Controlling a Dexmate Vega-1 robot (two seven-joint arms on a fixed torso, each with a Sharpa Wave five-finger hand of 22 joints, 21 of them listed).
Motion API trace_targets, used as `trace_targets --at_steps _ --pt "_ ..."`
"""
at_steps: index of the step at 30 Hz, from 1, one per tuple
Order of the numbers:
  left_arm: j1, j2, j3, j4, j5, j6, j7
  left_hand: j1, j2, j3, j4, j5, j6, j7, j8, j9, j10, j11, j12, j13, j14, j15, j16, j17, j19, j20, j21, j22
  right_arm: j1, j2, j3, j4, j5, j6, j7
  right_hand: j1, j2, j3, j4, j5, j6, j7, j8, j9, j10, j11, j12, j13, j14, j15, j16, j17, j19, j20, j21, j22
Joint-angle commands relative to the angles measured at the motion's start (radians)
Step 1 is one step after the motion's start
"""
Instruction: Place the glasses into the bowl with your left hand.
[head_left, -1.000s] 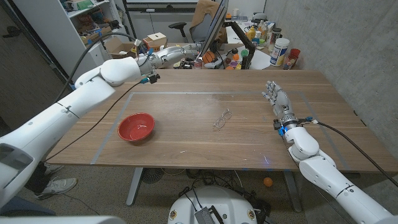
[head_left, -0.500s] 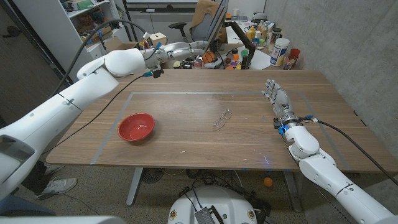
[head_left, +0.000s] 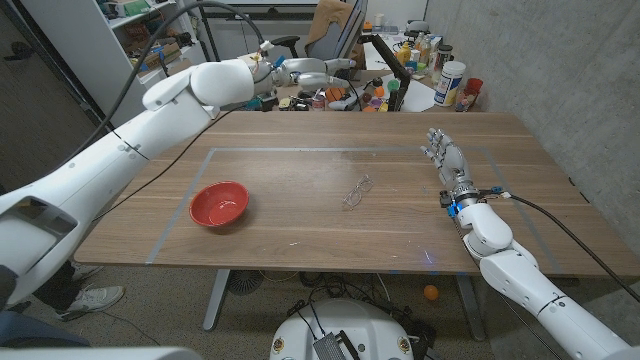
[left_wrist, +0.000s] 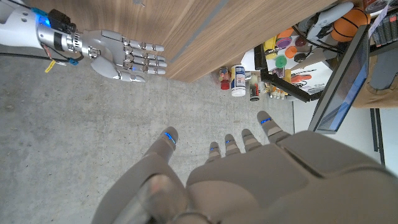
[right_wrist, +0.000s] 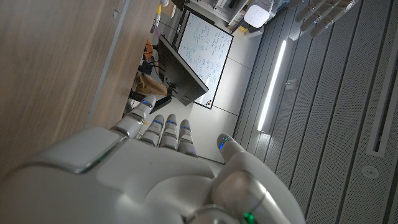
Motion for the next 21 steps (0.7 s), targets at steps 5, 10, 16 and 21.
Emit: trace_targets --at_steps 5,10,16,21 --pt "-0.108 -0.068 0.098 -0.039 0.227 0.087 -0.109 0.044 -0.071 -0.026 -0.076 -0.003 -0.143 0.027 0.001 0.005 -0.077 0.047 0.005 0.012 0.045 0.011 0.01 0.011 0.046 0.005 0.003 0.0 0.01 0.016 -0.003 0.042 0.007 0.038 0.018 -0.005 0.067 0.006 0.003 0.008 0.01 -0.002 0.006 0.002 0.011 0.002 0.006 0.006 0.008 -0.003 0.001 0.004 0.01 -0.063 0.004 0.006" --pt "-0.129 -0.091 0.119 -0.028 0.272 0.063 -0.123 0.059 -0.098 -0.04 -0.1 0.001 -0.152 0.055 0.002 0.006 -0.079 0.055 0.008 0.017 0.049 0.014 0.008 0.015 0.054 0.005 -0.002 0.0 0.015 0.016 -0.003 0.05 0.01 0.04 0.023 -0.005 0.066 0.005 0.003 0.008 0.011 0.0 0.006 0.002 0.012 0.003 0.006 0.006 0.009 -0.003 0.001 0.004 0.01 -0.063 0.004 0.006" --pt "-0.138 -0.114 0.128 -0.013 0.303 0.037 -0.13 0.08 -0.119 -0.051 -0.12 0.006 -0.141 0.057 0.01 0.007 -0.065 0.066 0.017 0.021 0.061 0.021 0.01 0.017 0.07 0.01 -0.003 0.0 0.018 0.015 -0.001 0.054 0.011 0.042 0.025 -0.006 0.066 0.005 0.003 0.008 0.011 0.0 0.005 0.002 0.012 0.002 0.005 0.006 0.01 -0.003 0.001 0.004 0.01 -0.062 0.004 0.006" --pt "-0.139 -0.14 0.137 -0.003 0.321 0.036 -0.135 0.092 -0.153 -0.071 -0.132 0.014 -0.122 0.067 0.016 0.009 -0.045 0.073 0.029 0.025 0.087 0.022 0.017 0.021 0.098 0.014 -0.001 0.001 0.021 0.016 -0.001 0.061 0.014 0.047 0.029 -0.006 0.066 0.005 0.003 0.008 0.011 -0.001 0.005 0.002 0.012 0.004 0.005 0.006 0.01 -0.003 0.001 0.004 0.01 -0.062 0.004 0.006"
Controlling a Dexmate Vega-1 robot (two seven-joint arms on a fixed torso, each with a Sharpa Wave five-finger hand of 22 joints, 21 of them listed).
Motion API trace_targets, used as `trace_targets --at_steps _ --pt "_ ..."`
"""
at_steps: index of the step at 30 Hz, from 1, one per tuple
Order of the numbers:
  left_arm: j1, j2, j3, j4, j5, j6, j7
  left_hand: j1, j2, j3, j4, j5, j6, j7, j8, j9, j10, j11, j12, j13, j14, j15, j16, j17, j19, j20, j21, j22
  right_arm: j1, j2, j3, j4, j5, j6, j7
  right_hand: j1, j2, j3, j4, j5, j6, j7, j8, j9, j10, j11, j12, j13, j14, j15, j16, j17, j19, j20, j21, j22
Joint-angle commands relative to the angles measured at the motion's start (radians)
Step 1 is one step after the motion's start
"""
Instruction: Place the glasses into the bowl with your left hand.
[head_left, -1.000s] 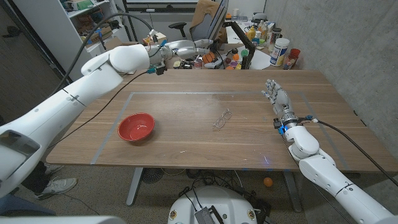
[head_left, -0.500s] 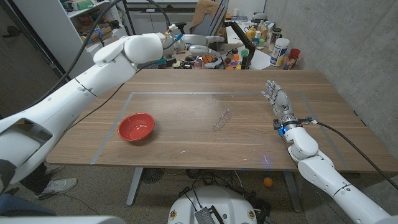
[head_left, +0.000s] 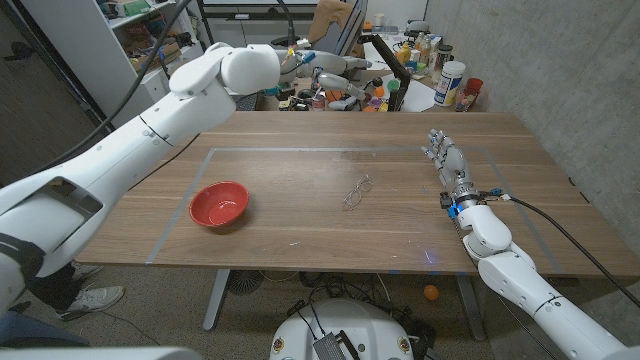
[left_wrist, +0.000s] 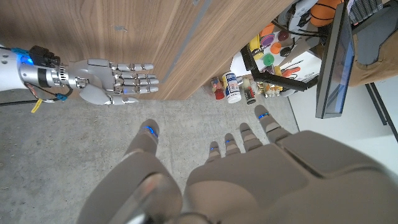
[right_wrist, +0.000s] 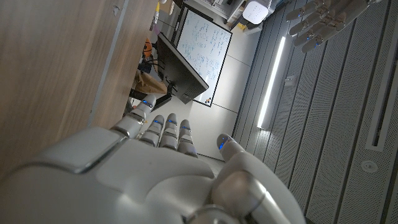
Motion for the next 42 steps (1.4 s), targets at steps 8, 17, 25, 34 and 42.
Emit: trace_targets --at_steps 8,17,25,34,42 --pt "-0.017 -0.093 0.067 0.006 0.175 0.034 -0.03 0.012 -0.081 -0.063 -0.012 0.035 -0.077 0.026 0.025 0.008 0.003 0.02 0.038 0.015 0.086 0.003 0.026 0.014 0.12 0.049 0.018 0.001 0.013 0.002 0.001 0.027 0.011 0.015 0.019 -0.006 0.065 0.005 0.002 0.008 0.012 0.0 0.005 0.002 0.008 -0.001 0.005 0.006 0.005 -0.008 0.0 0.004 0.007 -0.058 0.003 0.006" --pt "-0.008 -0.14 0.11 -0.015 0.312 0.123 -0.059 0.021 -0.091 -0.091 -0.014 0.047 -0.048 0.015 0.033 0.01 0.036 0.036 0.056 0.019 0.127 0.005 0.034 0.017 0.164 0.085 0.023 0.0 0.013 0.002 0.002 0.037 0.016 0.025 0.028 -0.006 0.065 0.005 0.002 0.008 0.013 0.0 0.005 0.002 0.008 -0.006 0.004 0.006 0.006 -0.007 0.0 0.004 0.007 -0.059 0.003 0.006" --pt "-0.002 -0.181 0.148 -0.009 0.394 0.182 -0.107 0.037 -0.085 -0.115 -0.015 0.055 -0.025 0.024 0.038 0.012 0.082 0.041 0.079 0.023 0.188 0.003 0.046 0.019 0.239 0.088 0.037 0.0 0.012 0.005 0.002 0.049 0.023 0.036 0.037 -0.007 0.065 0.005 0.002 0.008 0.014 0.0 0.005 0.002 0.01 -0.004 0.004 0.006 0.007 -0.006 0.0 0.004 0.007 -0.058 0.003 0.006" --pt "0.001 -0.215 0.16 0.022 0.399 0.192 -0.132 0.048 -0.08 -0.12 -0.016 0.057 -0.012 0.035 0.041 0.012 0.09 0.049 0.084 0.024 0.201 0.009 0.044 0.018 0.26 0.094 0.039 -0.001 0.012 0.001 0.005 0.053 0.028 0.037 0.044 -0.007 0.065 0.005 0.002 0.008 0.014 -0.001 0.004 0.002 0.01 -0.004 0.004 0.006 0.008 -0.006 0.0 0.004 0.007 -0.058 0.003 0.006" --pt "-0.022 -0.224 0.165 0.067 0.32 0.154 -0.181 0.064 -0.072 -0.124 -0.016 0.058 -0.014 0.037 0.037 0.013 0.078 0.055 0.081 0.025 0.181 0.021 0.028 0.017 0.245 0.096 0.024 -0.002 0.015 -0.003 0.005 0.051 0.03 0.027 0.044 -0.007 0.065 0.005 0.002 0.008 0.015 -0.001 0.004 0.002 0.012 -0.002 0.004 0.006 0.008 -0.006 -0.001 0.004 0.007 -0.058 0.002 0.006"
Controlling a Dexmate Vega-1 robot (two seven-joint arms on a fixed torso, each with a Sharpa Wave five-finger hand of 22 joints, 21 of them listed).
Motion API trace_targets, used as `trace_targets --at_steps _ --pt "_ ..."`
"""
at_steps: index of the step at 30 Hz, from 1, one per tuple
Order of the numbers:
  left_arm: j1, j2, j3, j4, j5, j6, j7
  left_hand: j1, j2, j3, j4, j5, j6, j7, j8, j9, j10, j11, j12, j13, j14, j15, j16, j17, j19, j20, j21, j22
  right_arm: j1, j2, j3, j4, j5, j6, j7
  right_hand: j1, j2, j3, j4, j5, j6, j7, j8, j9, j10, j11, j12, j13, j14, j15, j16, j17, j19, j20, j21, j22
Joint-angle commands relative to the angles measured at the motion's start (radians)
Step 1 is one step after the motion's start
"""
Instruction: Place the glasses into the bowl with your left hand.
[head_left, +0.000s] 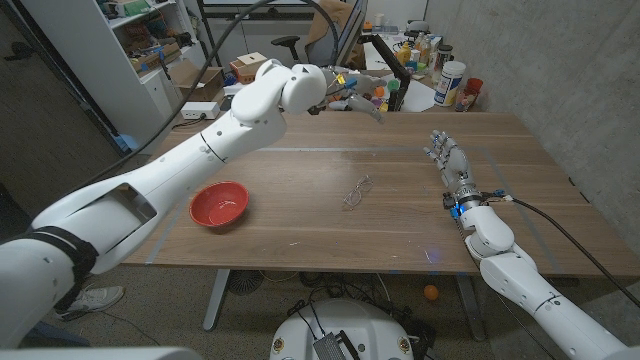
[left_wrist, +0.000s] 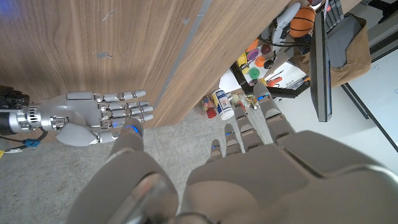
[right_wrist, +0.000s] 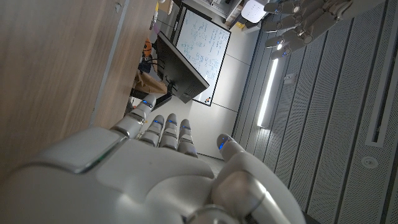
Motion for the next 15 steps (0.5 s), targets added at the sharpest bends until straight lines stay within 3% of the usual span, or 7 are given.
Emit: trace_targets --at_steps 1,15 --pt "-0.022 -0.031 0.019 0.06 -0.064 -0.025 -0.061 0.026 0.004 -0.009 0.0 0.006 -0.018 0.005 -0.002 0.003 -0.018 0.003 0.001 0.003 -0.013 0.016 -0.017 0.003 -0.015 0.001 -0.015 0.002 0.004 -0.005 0.001 0.004 0.006 -0.007 0.005 -0.007 0.064 0.005 0.001 0.008 0.008 -0.001 0.004 0.002 0.009 0.002 0.004 0.006 0.009 -0.006 -0.001 0.004 0.008 -0.058 0.002 0.006" --pt "-0.051 -0.035 0.063 0.09 -0.065 -0.032 -0.1 0.041 0.008 -0.012 -0.001 0.007 -0.013 0.009 -0.003 0.004 -0.018 0.01 0.003 0.003 -0.015 0.021 -0.024 0.002 -0.021 0.001 -0.025 0.002 0.025 0.007 -0.007 0.036 0.012 -0.002 0.018 -0.006 0.064 0.005 0.001 0.008 0.008 -0.002 0.004 0.002 0.009 0.0 0.004 0.006 0.009 -0.006 -0.001 0.003 0.007 -0.058 0.002 0.006"
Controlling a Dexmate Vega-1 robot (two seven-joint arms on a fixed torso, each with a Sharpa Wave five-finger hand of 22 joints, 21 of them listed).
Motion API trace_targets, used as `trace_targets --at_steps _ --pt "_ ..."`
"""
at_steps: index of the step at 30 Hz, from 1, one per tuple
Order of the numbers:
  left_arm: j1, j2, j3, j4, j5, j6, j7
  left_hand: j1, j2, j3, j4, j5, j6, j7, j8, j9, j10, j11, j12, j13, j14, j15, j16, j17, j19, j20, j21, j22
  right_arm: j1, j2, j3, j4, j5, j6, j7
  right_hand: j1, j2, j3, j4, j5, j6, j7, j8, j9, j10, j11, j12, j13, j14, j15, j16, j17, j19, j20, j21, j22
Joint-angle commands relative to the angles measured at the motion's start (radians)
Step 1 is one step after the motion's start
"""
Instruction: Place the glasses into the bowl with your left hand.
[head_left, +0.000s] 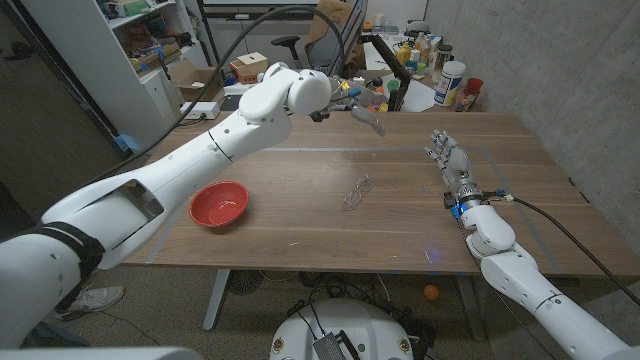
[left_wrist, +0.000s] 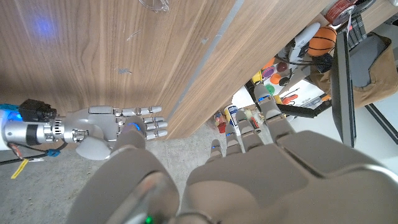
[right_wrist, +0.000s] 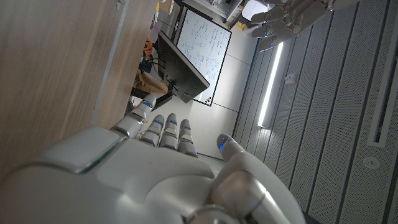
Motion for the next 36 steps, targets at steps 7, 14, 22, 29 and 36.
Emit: trace_targets --at_steps 7,14,22,29,36 --pt "-0.033 -0.015 0.058 0.049 0.018 -0.006 -0.049 0.025 0.001 -0.005 -0.002 0.007 -0.008 0.015 -0.002 0.004 -0.001 0.002 0.005 0.004 0.006 0.001 -0.003 0.001 -0.001 0.008 -0.009 0.002 0.023 0.012 -0.009 0.038 0.008 0.006 0.015 -0.006 0.064 0.005 0.001 0.008 0.008 -0.002 0.004 0.002 0.009 0.0 0.003 0.006 0.01 -0.005 -0.001 0.003 0.008 -0.057 0.002 0.006" --pt "-0.027 -0.022 0.074 0.064 0.041 0.002 -0.051 0.036 0.001 -0.007 -0.004 0.008 -0.006 0.014 -0.002 0.004 0.001 0.003 0.006 0.004 0.012 0.0 -0.004 0.001 0.001 0.009 -0.012 0.002 0.03 0.015 -0.012 0.051 0.012 0.006 0.02 -0.006 0.064 0.005 0.001 0.008 0.008 -0.003 0.004 0.002 0.009 0.0 0.003 0.006 0.009 -0.006 -0.002 0.003 0.007 -0.057 0.001 0.006" --pt "-0.031 -0.033 0.09 0.09 0.035 -0.017 -0.069 0.042 0.0 -0.009 -0.003 0.008 -0.002 0.015 -0.002 0.004 -0.001 0.003 0.006 0.004 0.014 -0.002 -0.005 0.001 0.002 0.007 -0.015 0.002 0.035 0.017 -0.013 0.06 0.016 0.009 0.025 -0.006 0.064 0.005 0.001 0.008 0.008 -0.003 0.003 0.002 0.009 0.0 0.003 0.006 0.009 -0.006 -0.002 0.003 0.006 -0.057 0.001 0.006" --pt "-0.034 -0.039 0.102 0.104 0.04 -0.024 -0.079 0.043 0.001 -0.012 -0.001 0.008 -0.004 0.018 -0.003 0.004 -0.001 0.005 0.007 0.005 0.013 -0.005 -0.007 0.002 -0.001 0.004 -0.019 0.002 0.036 0.02 -0.013 0.07 0.019 0.015 0.027 -0.006 0.064 0.005 0.001 0.008 0.008 -0.002 0.003 0.002 0.009 0.0 0.003 0.006 0.009 -0.006 -0.002 0.003 0.006 -0.057 0.001 0.006" --pt "-0.036 -0.049 0.119 0.124 0.047 -0.026 -0.094 0.044 0.002 -0.015 0.002 0.008 -0.001 0.019 -0.004 0.004 -0.005 0.007 0.006 0.005 0.013 -0.003 -0.008 0.003 -0.003 0.005 -0.023 0.002 0.037 0.019 -0.013 0.075 0.023 0.018 0.033 -0.006 0.064 0.005 0.001 0.008 0.009 -0.003 0.003 0.002 0.009 -0.001 0.002 0.006 0.011 -0.006 -0.001 0.003 0.006 -0.057 0.001 0.006"
